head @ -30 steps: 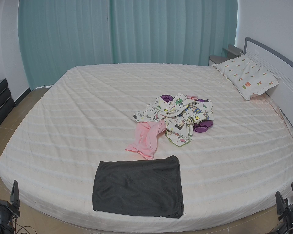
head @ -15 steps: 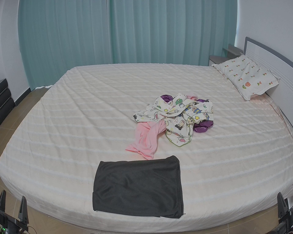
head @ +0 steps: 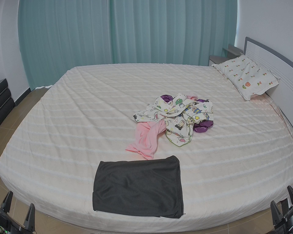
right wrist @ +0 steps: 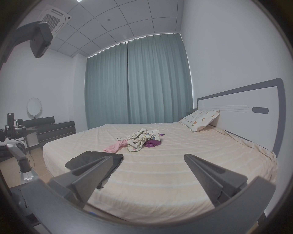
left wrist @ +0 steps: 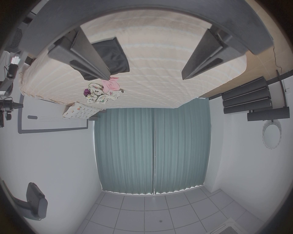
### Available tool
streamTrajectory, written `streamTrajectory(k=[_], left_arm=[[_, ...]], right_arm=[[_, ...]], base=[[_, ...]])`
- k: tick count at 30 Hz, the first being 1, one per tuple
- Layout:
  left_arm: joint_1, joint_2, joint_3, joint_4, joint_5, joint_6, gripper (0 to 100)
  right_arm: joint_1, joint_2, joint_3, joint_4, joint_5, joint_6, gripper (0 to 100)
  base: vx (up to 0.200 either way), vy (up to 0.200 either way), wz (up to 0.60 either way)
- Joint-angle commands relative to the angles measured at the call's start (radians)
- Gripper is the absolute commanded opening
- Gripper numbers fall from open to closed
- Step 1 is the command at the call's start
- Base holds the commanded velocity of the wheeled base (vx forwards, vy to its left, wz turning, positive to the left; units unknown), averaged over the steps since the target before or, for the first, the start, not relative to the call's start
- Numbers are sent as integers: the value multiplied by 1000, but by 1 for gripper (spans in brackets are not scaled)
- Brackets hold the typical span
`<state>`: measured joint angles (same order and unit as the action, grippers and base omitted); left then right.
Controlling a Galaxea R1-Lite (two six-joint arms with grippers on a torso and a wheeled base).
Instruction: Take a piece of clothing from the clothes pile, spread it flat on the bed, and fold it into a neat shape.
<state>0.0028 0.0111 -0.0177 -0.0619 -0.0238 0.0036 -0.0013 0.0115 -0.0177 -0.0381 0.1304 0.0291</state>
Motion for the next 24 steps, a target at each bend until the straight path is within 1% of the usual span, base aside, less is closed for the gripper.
streamTrajectory(k=[1, 2, 4, 6, 9, 10, 11, 12, 13, 14, 15, 16, 17, 18, 21, 22, 23, 24], left_arm=[[0, -3, 16, 1, -2, 3, 100], [0, -3, 16, 1, -4, 3, 100], [0, -3, 16, 1, -2, 1, 100], [0, -3, 15, 2, -2, -2, 100], [0, -3, 15, 2, 2, -11, 100], [0, -3, 15, 2, 2, -11, 100], [-1, -3, 16, 2, 16, -20, 100], [0, -3, 16, 2, 19, -24, 100], [0, -3, 16, -1, 24, -19, 100], [0, -3, 16, 1, 10, -14, 100], [-1, -3, 13, 5, -11, -13, 100], [-3, 1, 8, 14, -57, -19, 100], [-3, 3, 7, 16, -64, -20, 100], [-4, 41, -4, 42, -96, -24, 100], [-1, 122, -8, 63, -77, -1, 100], [-3, 124, -8, 63, -74, 7, 100], [-4, 116, -8, 65, -59, 41, 100], [-1, 102, -8, 67, -57, 47, 100]], right_arm=[[0, -10, 8, 6, -11, 0, 100], [0, -10, 8, 7, -14, 0, 100], [0, -10, 8, 7, -60, 3, 100], [0, -10, 8, 7, -92, 8, 100], [-2, -10, 12, 0, -127, 18, 100], [-2, -10, 12, 0, -127, 18, 100], [-2, -10, 18, 33, -173, -11, 100], [-2, -10, 18, 40, -181, -17, 100], [-2, -10, 15, 49, -175, -28, 100], [-2, -10, 15, 47, -169, -31, 100], [-2, -10, 15, 47, -164, -31, 100], [-2, -10, 15, 47, -163, -31, 100], [-2, -10, 15, 47, -163, -29, 100], [-2, -10, 15, 47, -164, -29, 100], [-2, -10, 16, 43, -166, -21, 100], [0, -10, 16, 43, -166, -21, 100], [-2, -10, 18, 43, -167, -20, 100], [0, -11, 18, 41, -167, -18, 100]], base=[[0, 0, 0], [0, 0, 0], [0, 0, 0], [0, 0, 0], [0, 0, 0], [0, 0, 0], [0, 0, 0], [0, 0, 0], [0, 0, 0], [0, 0, 0], [0, 0, 0], [0, 0, 0], [0, 0, 0], [0, 0, 0], [0, 0, 0], [0, 0, 0], [0, 0, 0], [0, 0, 0]])
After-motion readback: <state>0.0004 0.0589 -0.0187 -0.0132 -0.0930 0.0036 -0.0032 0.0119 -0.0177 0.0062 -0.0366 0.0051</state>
